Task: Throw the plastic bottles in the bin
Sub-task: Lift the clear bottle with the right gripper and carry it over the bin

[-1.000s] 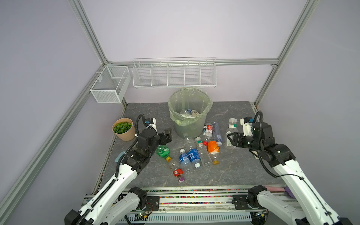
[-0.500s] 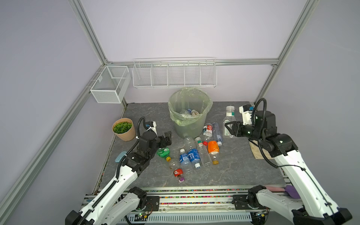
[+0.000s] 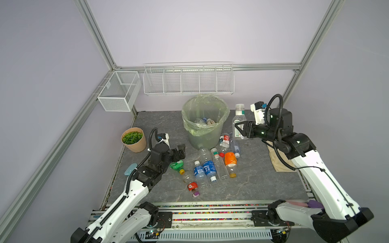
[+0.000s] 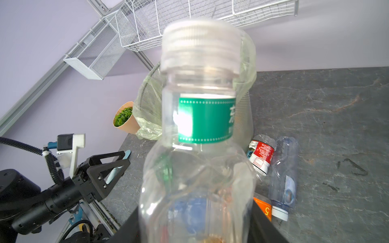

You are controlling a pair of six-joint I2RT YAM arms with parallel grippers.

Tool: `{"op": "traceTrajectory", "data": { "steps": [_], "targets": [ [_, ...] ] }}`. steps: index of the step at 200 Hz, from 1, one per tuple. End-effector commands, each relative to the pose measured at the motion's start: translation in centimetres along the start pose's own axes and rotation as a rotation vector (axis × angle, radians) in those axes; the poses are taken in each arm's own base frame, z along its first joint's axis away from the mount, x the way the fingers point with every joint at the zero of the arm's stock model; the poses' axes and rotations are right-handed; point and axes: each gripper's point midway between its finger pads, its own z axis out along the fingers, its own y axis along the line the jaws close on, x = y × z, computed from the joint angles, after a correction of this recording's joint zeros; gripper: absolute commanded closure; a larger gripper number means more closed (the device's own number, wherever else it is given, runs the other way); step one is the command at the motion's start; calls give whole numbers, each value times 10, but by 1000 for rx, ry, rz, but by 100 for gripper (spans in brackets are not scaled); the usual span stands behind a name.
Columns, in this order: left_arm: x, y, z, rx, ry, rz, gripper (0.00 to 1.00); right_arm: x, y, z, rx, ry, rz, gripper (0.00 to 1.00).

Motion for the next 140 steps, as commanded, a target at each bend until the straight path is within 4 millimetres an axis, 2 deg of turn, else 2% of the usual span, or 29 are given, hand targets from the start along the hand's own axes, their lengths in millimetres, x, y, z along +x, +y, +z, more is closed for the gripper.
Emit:
{"op": "traceTrajectory", "data": {
  "steps": [1, 40, 140],
  "targets": [
    [6, 5, 0, -9, 17, -16, 1, -18, 17, 2, -44, -44, -34, 93],
    [8, 6, 0, -8, 20, -15, 1, -28, 32, 11, -75, -47, -51, 92],
    [12, 8, 0, -4, 22, -19, 1, -45, 53, 29, -118, -57, -64, 91]
  ]
}}
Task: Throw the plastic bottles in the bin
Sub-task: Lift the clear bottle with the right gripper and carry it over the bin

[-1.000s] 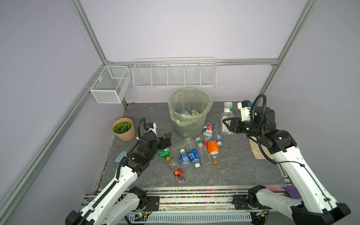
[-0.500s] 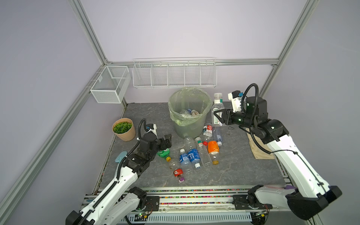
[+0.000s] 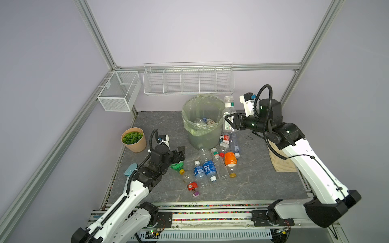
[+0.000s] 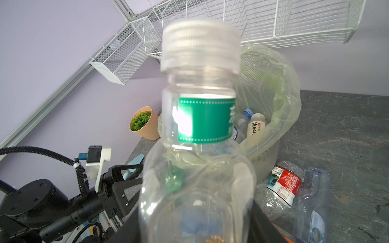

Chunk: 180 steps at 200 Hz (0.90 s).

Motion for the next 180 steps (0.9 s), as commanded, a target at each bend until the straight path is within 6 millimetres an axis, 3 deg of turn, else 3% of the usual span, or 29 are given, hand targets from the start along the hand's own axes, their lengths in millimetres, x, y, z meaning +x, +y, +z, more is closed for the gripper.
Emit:
{"op": "traceTrajectory", "data": {
  "steps": [1, 49, 113, 148, 156, 168, 180],
  "targets": [
    [2, 2, -2, 2, 2, -16, 1, -17, 12, 1, -32, -47, -19, 91],
    [2, 4, -6, 0, 0, -15, 1, -34, 18, 13, -34, -68, -35, 91],
    [-3, 4, -13, 0, -18, -19, 1, -78, 29, 23, -34, -123, -80, 88],
    [-5, 3, -14, 6, -20, -23, 1, -81, 15, 58, 16, -87, -104, 83],
    [-5, 2, -14, 8, -20, -25, 1, -78, 8, 70, 31, -58, -107, 77],
    [-6, 2, -16, 10, -20, -28, 1, -70, 0, 89, 47, -1, -115, 58],
    [-7, 2, -17, 7, -20, -24, 1, -62, -7, 106, 64, 60, -124, 14]
  ]
}}
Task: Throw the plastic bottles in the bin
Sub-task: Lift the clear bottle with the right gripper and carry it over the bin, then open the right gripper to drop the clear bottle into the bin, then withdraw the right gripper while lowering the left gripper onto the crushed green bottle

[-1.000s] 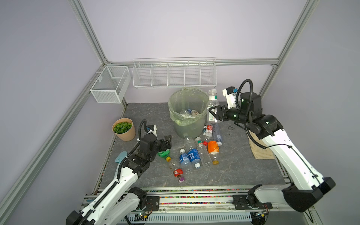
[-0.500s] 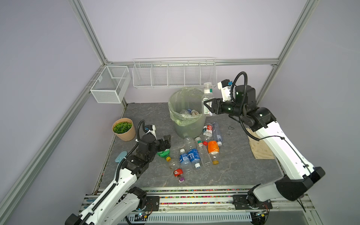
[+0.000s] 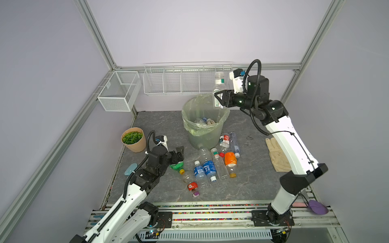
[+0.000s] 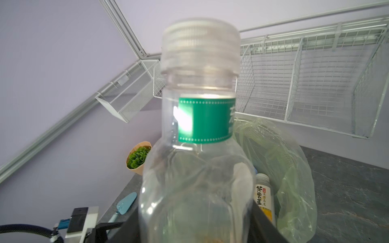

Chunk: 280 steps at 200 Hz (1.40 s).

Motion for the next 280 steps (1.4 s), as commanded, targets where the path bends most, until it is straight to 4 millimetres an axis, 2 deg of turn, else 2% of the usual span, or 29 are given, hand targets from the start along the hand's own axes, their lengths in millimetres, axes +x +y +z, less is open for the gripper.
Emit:
{"op": "traceTrajectory", "data": {
  "steps": [1, 4, 7, 13, 26, 55, 91, 143, 205, 280],
  "targets": [
    [-3, 1, -5, -3, -1, -18, 1, 40, -21, 36, 57, 169, -33, 11],
    [-3, 1, -6, -3, -3, -17, 1, 42, -24, 38, 67, 181, -36, 1],
    [-4, 1, -7, -5, -5, -16, 1, 43, -26, 40, 79, 189, -39, 10],
    [-4, 2, -8, -7, -8, -15, 1, 46, -31, 43, 103, 204, -45, 12],
    [-6, 3, -10, -12, -11, -10, 1, 50, -37, 41, 139, 228, -58, 12],
    [-8, 4, -14, -19, -20, -4, 1, 41, -30, 23, 135, 167, -82, 12],
    [-5, 3, -7, -19, -5, -13, 1, 40, -28, -4, 150, 127, -94, 12],
    [-2, 6, 1, -48, 27, -31, 1, 48, -31, -29, 182, 130, -101, 12],
    [20, 43, 20, -173, 144, -129, 1, 59, -50, -57, 284, 106, -120, 12],
    [46, 61, 40, -200, 238, -214, 1, 89, -63, -74, 322, 131, -94, 12]
  ]
}}
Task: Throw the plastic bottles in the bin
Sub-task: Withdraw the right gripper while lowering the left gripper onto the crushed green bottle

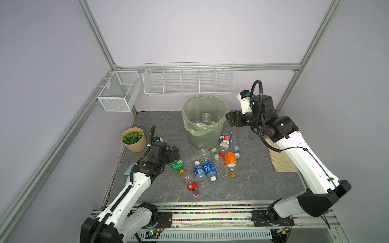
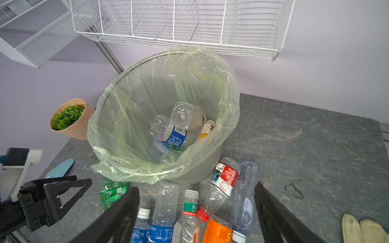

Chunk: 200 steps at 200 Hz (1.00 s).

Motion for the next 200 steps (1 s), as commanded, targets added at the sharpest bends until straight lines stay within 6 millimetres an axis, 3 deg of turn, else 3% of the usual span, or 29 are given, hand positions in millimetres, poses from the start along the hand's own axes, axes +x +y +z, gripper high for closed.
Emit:
{"op": "traceTrajectory", "data": {
  "steps": [1, 125, 158, 200],
  "targets": [
    [11, 5, 9, -1, 50, -44, 1, 2, -8, -3, 27, -18, 0, 12],
    [44, 32, 50, -56, 163, -160, 1, 50, -30, -4, 56, 55, 67, 12],
    [52, 42, 59, -41, 185, -214, 0, 55, -32, -4, 51, 61, 80, 12],
    [60, 40, 70, -23, 224, -223, 0, 57, -33, -2, 45, 68, 94, 12]
  ]
}}
